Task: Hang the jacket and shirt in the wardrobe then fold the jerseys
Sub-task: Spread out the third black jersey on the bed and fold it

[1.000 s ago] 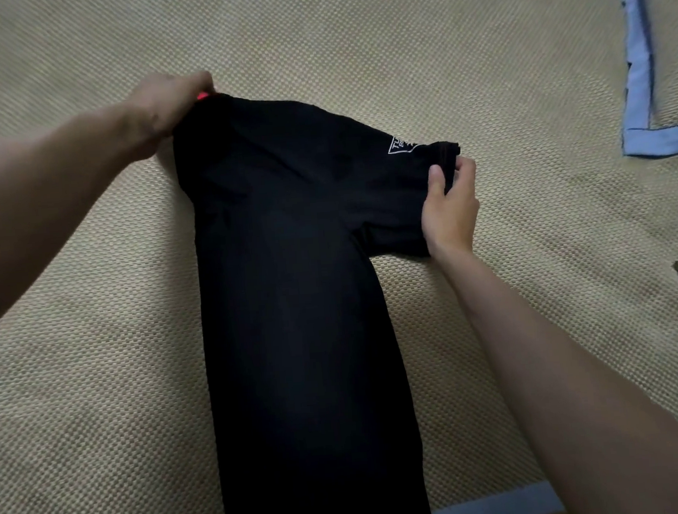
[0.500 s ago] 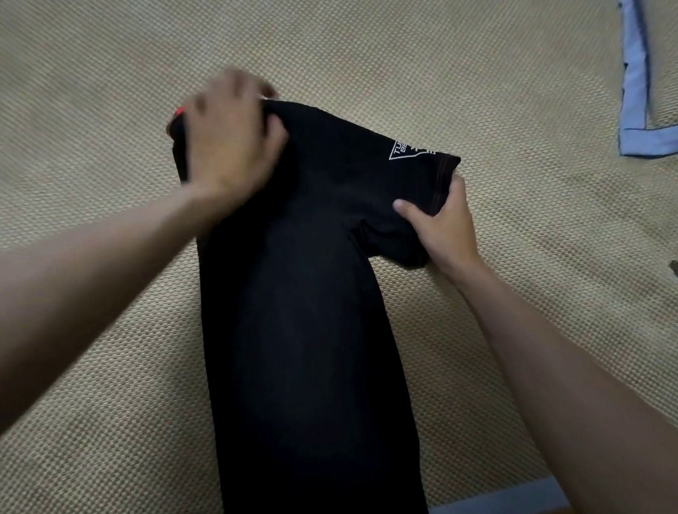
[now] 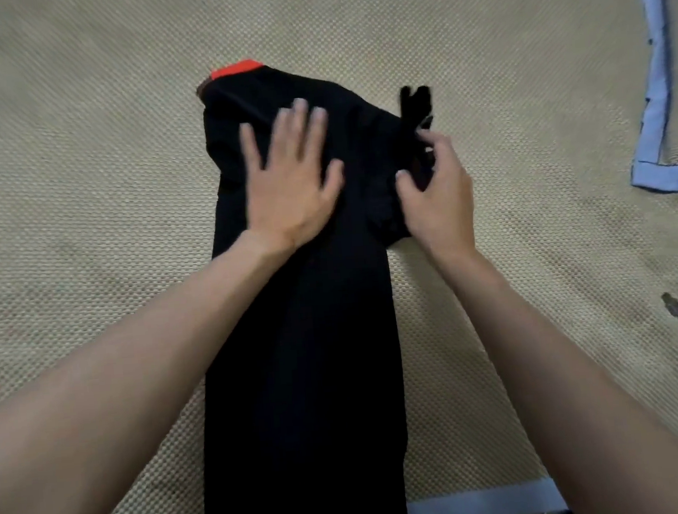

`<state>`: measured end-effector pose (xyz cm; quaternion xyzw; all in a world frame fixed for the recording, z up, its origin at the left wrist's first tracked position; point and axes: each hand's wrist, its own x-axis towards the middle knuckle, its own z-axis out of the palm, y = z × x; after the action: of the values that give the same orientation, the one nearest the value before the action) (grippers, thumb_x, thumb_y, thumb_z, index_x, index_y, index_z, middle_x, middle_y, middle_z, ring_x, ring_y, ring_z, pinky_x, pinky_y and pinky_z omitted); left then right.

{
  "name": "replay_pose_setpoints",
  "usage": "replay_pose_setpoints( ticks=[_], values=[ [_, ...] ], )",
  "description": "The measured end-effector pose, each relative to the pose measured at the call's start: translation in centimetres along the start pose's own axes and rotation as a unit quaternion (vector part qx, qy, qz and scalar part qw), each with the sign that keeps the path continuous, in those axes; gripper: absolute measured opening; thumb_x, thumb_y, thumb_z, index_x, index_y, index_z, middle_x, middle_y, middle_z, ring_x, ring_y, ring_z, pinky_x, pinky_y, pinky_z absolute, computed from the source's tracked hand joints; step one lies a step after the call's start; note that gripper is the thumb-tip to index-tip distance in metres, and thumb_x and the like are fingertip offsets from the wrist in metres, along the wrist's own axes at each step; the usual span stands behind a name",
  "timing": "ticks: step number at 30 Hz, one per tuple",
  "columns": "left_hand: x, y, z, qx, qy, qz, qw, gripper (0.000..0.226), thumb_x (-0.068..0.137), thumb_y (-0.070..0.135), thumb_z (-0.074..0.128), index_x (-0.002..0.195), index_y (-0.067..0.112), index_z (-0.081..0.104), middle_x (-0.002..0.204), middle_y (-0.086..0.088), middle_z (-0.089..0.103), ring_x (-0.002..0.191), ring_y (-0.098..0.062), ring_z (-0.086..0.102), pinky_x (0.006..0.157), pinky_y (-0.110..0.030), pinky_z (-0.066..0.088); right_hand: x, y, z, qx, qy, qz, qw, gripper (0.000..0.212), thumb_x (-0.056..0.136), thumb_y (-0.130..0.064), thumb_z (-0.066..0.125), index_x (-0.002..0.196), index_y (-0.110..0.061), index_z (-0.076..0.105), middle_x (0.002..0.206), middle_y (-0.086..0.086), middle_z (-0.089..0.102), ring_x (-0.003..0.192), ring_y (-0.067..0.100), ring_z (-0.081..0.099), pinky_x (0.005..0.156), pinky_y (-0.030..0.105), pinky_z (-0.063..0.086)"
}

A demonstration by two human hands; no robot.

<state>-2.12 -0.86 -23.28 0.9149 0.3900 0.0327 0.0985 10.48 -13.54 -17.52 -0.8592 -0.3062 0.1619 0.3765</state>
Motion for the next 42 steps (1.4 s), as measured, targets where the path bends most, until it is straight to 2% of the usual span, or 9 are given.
replay_pose_setpoints(
  ticks=[4, 9, 16, 22, 27, 33, 37, 40, 42],
  values=[
    [0.2, -7.9, -2.9, -0.102, 0.042, -0.222, 0.969, 0.064, 0.096, 0.046, 0.045, 0.148, 0.009, 0.038, 0.152, -0.013, 0.039, 0.139, -0.030, 0.040, 0.114, -0.048, 0.030, -1.9, -2.2, 2.3, -0.006, -0.267, 0.030, 0.963, 0.059, 0.082, -0.051, 0.075, 0.134, -0.028, 0.061, 0.095, -0.011, 0.068, 0.075, 0.003, 0.062, 0.076, 0.025, 0.053],
    [3.2, -10.7, -3.5, -0.373, -0.004, -0.314, 0.873, 0.060, 0.082, 0.052, 0.068, 0.125, 0.011, 0.059, 0.119, 0.000, 0.060, 0.103, -0.012, 0.060, 0.091, -0.023, 0.048, 0.7, -0.2, 1.1, 0.007, -0.066, 0.160, 0.985, 0.019, 0.092, -0.039, 0.065, 0.096, -0.021, 0.071, 0.085, -0.006, 0.074, 0.078, 0.010, 0.071, 0.083, 0.041, 0.061],
    [7.9, -8.4, -4.4, -0.557, -0.097, -0.327, 0.757, 0.022, 0.082, 0.014, 0.081, 0.099, 0.014, 0.066, 0.100, -0.006, 0.073, 0.086, -0.017, 0.074, 0.068, -0.029, 0.062, 6.1, -1.4, 2.8, 0.245, -0.227, 0.296, 0.895, 0.028, 0.091, -0.017, 0.075, 0.114, 0.000, 0.072, 0.094, 0.006, 0.077, 0.069, 0.009, 0.074, 0.059, 0.018, 0.056],
    [12.5, -8.9, -8.9, -0.609, 0.003, -0.312, 0.729, 0.050, 0.078, -0.005, 0.077, 0.118, 0.018, 0.056, 0.112, -0.003, 0.070, 0.097, -0.015, 0.071, 0.067, -0.025, 0.060, 10.9, -4.8, 4.3, 0.219, -0.180, 0.210, 0.936, 0.022, 0.080, 0.003, 0.077, 0.097, -0.010, 0.071, 0.095, 0.006, 0.077, 0.082, 0.016, 0.074, 0.064, 0.022, 0.058],
    [15.4, -10.1, -15.9, -0.604, 0.051, -0.237, 0.760, 0.061, 0.076, -0.006, 0.071, 0.129, 0.020, 0.054, 0.114, -0.002, 0.071, 0.096, -0.013, 0.073, 0.073, -0.026, 0.061, 15.8, -9.6, 1.1, 0.201, -0.122, 0.127, 0.964, 0.023, 0.075, 0.002, 0.080, 0.090, -0.012, 0.070, 0.092, 0.005, 0.076, 0.087, 0.020, 0.076, 0.080, 0.032, 0.064],
    [9.4, -9.0, -22.0, -0.473, -0.013, -0.066, 0.879, 0.040, 0.087, 0.017, 0.070, 0.126, 0.015, 0.066, 0.118, 0.014, 0.070, 0.105, 0.006, 0.065, 0.091, -0.012, 0.051, 12.5, -13.0, -3.5, 0.163, -0.154, -0.030, 0.974, 0.029, 0.068, -0.003, 0.086, 0.092, -0.014, 0.075, 0.091, -0.004, 0.079, 0.092, 0.012, 0.076, 0.083, 0.029, 0.061],
    [-2.3, -9.0, -22.8, -0.487, -0.100, 0.081, 0.864, 0.042, 0.083, 0.020, 0.080, 0.120, 0.036, 0.068, 0.115, 0.012, 0.075, 0.109, 0.001, 0.068, 0.097, -0.020, 0.051, 3.6, -10.3, -6.3, 0.089, -0.175, -0.145, 0.970, 0.030, 0.076, -0.001, 0.080, 0.102, -0.014, 0.072, 0.087, -0.011, 0.072, 0.079, 0.000, 0.065, 0.074, 0.022, 0.052],
    [-12.0, -9.7, -19.1, -0.282, -0.197, 0.277, 0.897, 0.047, 0.085, 0.017, 0.072, 0.126, 0.039, 0.064, 0.125, 0.020, 0.068, 0.109, 0.001, 0.065, 0.100, -0.020, 0.047, -4.6, -5.7, -6.9, -0.078, -0.248, -0.241, 0.935, 0.029, 0.077, -0.009, 0.068, 0.105, -0.009, 0.068, 0.093, -0.002, 0.068, 0.083, 0.012, 0.060, 0.078, 0.033, 0.052],
    [-17.9, -10.3, -15.4, -0.114, -0.291, 0.392, 0.865, 0.044, 0.087, 0.017, 0.054, 0.126, 0.032, 0.064, 0.121, 0.017, 0.069, 0.108, -0.005, 0.065, 0.100, -0.024, 0.045, -9.7, -2.9, -6.5, -0.198, -0.395, -0.243, 0.863, 0.043, 0.078, -0.015, 0.068, 0.120, -0.013, 0.064, 0.114, 0.001, 0.067, 0.106, 0.019, 0.061, 0.095, 0.041, 0.052]
  ],
)
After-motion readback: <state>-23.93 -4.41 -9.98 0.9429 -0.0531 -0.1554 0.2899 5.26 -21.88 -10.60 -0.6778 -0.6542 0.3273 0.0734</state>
